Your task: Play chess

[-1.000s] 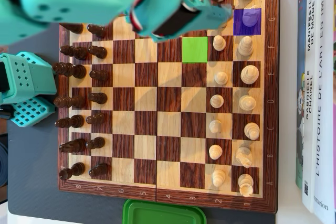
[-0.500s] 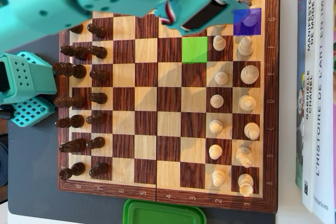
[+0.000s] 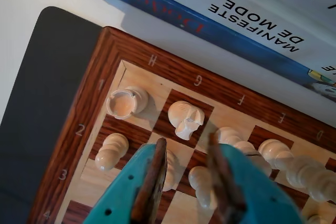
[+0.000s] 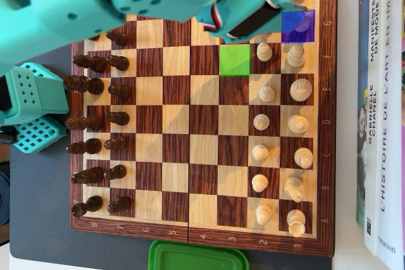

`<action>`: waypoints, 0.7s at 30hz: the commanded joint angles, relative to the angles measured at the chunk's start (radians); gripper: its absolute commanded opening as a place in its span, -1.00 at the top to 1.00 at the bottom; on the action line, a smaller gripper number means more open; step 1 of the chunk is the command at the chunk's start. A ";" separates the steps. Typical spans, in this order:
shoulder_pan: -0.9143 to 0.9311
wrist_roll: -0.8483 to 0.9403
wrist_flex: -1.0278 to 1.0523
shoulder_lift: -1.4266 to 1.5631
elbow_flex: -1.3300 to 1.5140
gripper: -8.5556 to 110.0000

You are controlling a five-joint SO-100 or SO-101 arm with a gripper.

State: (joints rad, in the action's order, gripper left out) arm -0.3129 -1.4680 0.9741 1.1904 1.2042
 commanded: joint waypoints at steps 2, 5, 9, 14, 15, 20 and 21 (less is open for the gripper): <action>0.009 0.003 -0.009 0.012 -0.051 0.59; 0.006 -0.008 -0.011 -0.012 -0.057 0.59; 0.005 -0.002 -0.002 -0.075 -0.130 0.59; 0.003 -0.006 0.000 -0.107 -0.163 0.59; 0.002 -0.006 0.000 -0.112 -0.163 0.59; 0.006 -0.006 0.000 -0.115 -0.158 0.59; 0.006 -0.006 0.000 -0.115 -0.158 0.59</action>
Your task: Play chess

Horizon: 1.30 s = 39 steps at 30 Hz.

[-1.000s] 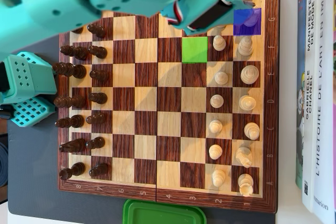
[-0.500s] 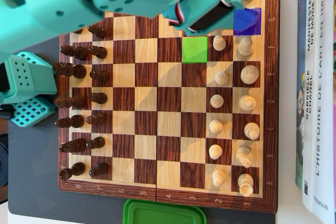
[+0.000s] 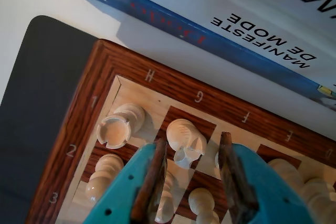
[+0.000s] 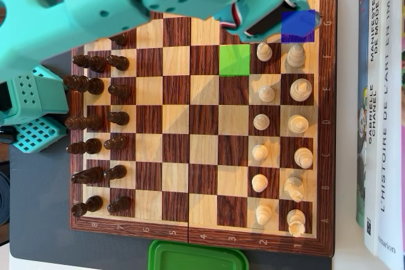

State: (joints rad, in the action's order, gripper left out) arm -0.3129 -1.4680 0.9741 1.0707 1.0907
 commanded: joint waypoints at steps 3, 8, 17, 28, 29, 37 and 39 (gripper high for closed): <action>0.006 -0.006 0.000 -0.017 -0.049 0.59; 0.008 -0.008 -0.008 -0.049 -0.051 0.59; 0.015 -0.008 -0.011 -0.055 -0.052 0.59; 0.015 -0.006 -0.011 -0.057 -0.078 0.60; 0.014 -0.006 -0.011 -0.057 -0.081 0.60; 0.015 0.000 -0.005 -0.058 -0.075 0.60; 0.015 -0.002 -0.003 -0.058 -0.075 0.60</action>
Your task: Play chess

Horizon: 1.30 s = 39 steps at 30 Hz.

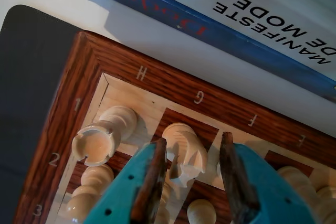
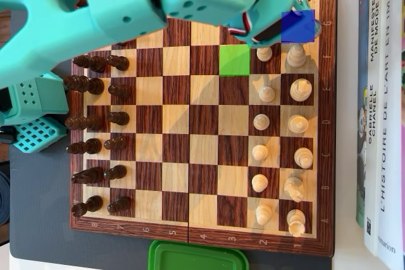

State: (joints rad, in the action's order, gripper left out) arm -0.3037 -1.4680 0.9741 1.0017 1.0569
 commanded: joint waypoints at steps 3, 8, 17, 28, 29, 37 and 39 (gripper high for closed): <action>0.005 -0.006 -0.003 0.011 -0.041 0.60; 0.005 -0.003 -0.006 0.011 -0.041 0.74; 0.009 -0.005 -0.002 0.011 -0.041 0.77; 0.008 0.000 -0.002 0.025 -0.041 0.77; 0.006 -0.002 -0.002 0.025 -0.041 0.77; 0.011 0.005 0.000 0.089 -0.038 0.77; 0.011 0.000 0.000 0.104 -0.026 0.77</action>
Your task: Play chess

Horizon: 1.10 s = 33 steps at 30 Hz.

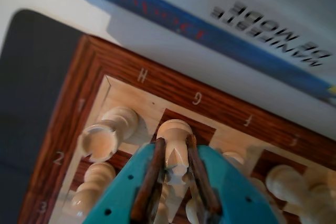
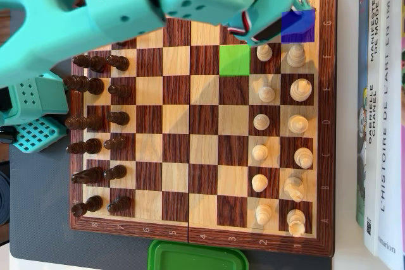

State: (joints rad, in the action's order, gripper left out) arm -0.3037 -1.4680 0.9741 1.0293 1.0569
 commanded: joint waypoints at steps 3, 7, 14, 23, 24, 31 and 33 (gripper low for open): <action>0.011 -0.003 0.000 0.109 -0.006 0.77; 0.011 -0.005 0.000 0.160 0.035 0.77; 0.021 -0.005 0.000 0.282 0.126 0.77; 0.023 -0.005 0.000 0.449 0.279 0.76; 0.026 -0.005 0.000 0.469 0.298 0.76; 0.046 -0.006 -0.002 0.601 0.446 0.76; 0.054 -0.006 -0.002 0.630 0.489 0.76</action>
State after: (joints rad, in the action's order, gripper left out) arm -0.2684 -1.4680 0.9741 1.5907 1.5340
